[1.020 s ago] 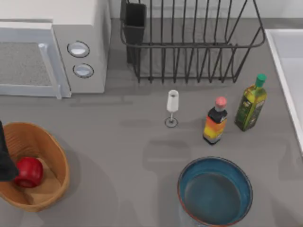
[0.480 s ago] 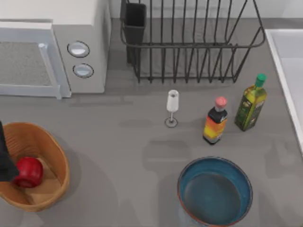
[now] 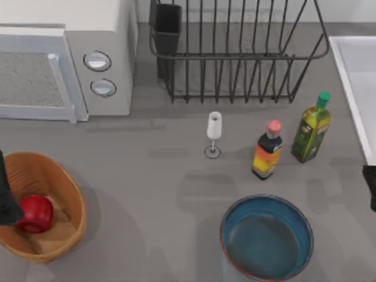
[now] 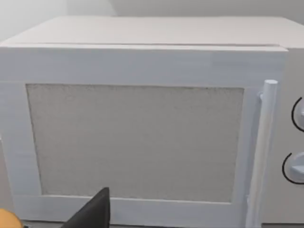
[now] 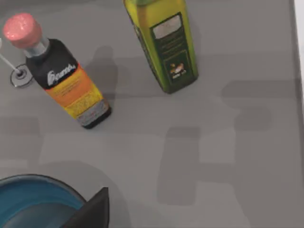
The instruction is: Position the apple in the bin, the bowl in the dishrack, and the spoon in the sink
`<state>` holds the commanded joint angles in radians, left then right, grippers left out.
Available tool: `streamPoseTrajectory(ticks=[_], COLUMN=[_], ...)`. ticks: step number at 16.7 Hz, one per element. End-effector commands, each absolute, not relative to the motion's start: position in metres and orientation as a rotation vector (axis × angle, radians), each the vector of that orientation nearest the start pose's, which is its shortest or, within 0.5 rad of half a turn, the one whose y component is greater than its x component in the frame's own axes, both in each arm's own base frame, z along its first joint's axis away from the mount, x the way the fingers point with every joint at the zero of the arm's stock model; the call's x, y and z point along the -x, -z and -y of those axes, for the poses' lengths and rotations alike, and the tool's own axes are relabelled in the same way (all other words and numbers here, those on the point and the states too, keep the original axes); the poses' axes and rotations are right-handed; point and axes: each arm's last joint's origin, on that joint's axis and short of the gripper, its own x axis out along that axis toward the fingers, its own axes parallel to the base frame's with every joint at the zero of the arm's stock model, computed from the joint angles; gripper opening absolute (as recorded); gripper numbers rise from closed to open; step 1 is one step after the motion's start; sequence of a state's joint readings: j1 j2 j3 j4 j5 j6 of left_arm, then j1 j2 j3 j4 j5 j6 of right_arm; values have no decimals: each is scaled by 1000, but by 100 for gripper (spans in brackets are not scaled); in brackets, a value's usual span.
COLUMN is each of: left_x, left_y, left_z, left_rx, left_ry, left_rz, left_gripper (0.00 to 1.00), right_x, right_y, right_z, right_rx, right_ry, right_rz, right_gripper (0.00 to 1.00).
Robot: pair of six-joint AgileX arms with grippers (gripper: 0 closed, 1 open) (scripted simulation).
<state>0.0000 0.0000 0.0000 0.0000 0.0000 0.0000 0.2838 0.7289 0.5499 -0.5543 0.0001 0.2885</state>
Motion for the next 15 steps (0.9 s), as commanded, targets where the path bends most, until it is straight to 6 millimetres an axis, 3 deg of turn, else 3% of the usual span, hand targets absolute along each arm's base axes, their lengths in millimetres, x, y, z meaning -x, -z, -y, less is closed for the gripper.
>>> streamPoseTrajectory(ticks=[9, 15], left_x=[-106, -106], left_y=[-160, -160], left_z=[1, 1], left_rx=[0, 0], left_ry=[0, 0], left_rz=[0, 0], left_gripper=[100, 100], right_x=[-189, -216], right_y=[-240, -233], right_z=[-92, -138], right_rx=[-140, -52], right_ry=[-129, -38], right_rz=[-1197, -1479], right_gripper=[100, 100])
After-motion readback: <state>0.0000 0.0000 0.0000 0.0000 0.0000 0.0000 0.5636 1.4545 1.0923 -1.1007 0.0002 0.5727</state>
